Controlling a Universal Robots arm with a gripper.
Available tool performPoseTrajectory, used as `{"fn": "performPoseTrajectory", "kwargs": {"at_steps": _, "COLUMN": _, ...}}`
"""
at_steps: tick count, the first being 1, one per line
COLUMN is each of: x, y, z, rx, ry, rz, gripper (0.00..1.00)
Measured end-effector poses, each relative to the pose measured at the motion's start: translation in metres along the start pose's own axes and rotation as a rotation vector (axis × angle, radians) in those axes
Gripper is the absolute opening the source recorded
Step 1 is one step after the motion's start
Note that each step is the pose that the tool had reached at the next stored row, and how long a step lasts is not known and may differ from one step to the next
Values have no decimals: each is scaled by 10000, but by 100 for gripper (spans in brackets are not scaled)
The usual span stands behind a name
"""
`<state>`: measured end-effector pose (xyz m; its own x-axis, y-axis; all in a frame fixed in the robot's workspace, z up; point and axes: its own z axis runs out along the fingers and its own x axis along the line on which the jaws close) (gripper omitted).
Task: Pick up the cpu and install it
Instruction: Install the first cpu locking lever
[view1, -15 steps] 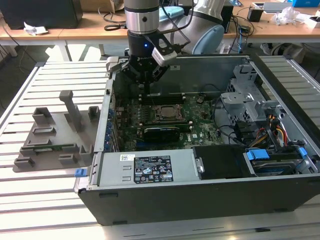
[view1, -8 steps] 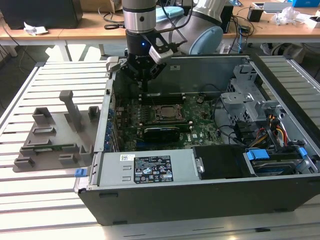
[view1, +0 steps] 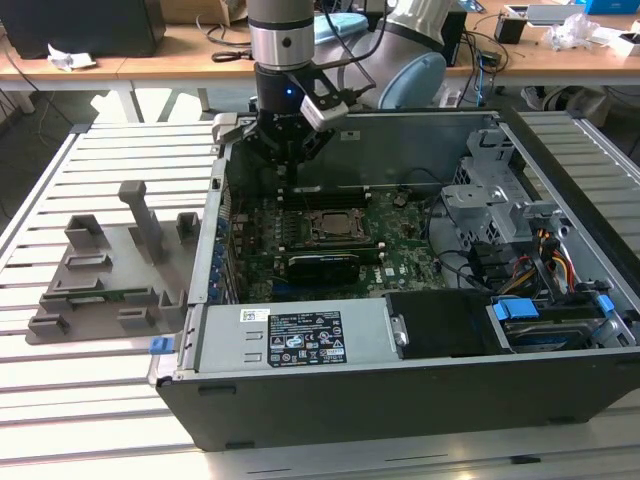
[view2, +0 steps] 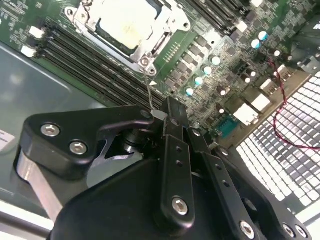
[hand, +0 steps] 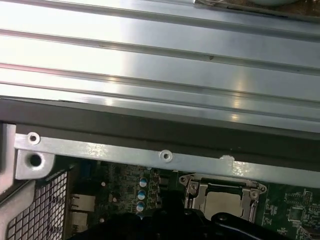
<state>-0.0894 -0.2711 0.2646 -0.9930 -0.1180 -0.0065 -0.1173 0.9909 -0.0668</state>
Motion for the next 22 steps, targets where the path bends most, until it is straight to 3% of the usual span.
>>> {"fn": "performPoseTrajectory", "kwargs": {"at_steps": 10, "x": -308, "y": -33, "z": 15, "rx": -11, "ry": 96, "rz": -7, "gripper": 11}}
{"fn": "performPoseTrajectory", "kwargs": {"at_steps": 12, "x": -411, "y": -45, "z": 16, "rx": -19, "ry": 160, "rz": -11, "gripper": 11}}
{"fn": "performPoseTrajectory", "kwargs": {"at_steps": 14, "x": -458, "y": -50, "z": 17, "rx": -23, "ry": 197, "rz": -13, "gripper": 11}}
{"fn": "performPoseTrajectory", "kwargs": {"at_steps": 16, "x": -580, "y": -65, "z": 19, "rx": -35, "ry": 294, "rz": -20, "gripper": 11}}
{"fn": "performPoseTrajectory", "kwargs": {"at_steps": 19, "x": -579, "y": -66, "z": 20, "rx": -35, "ry": 295, "rz": -18, "gripper": 11}}
{"fn": "performPoseTrajectory", "kwargs": {"at_steps": 21, "x": -537, "y": -74, "z": 21, "rx": -132, "ry": 283, "rz": -19, "gripper": 11}}
{"fn": "performPoseTrajectory", "kwargs": {"at_steps": 22, "x": -515, "y": -80, "z": 24, "rx": -238, "ry": 270, "rz": -20, "gripper": 11}}
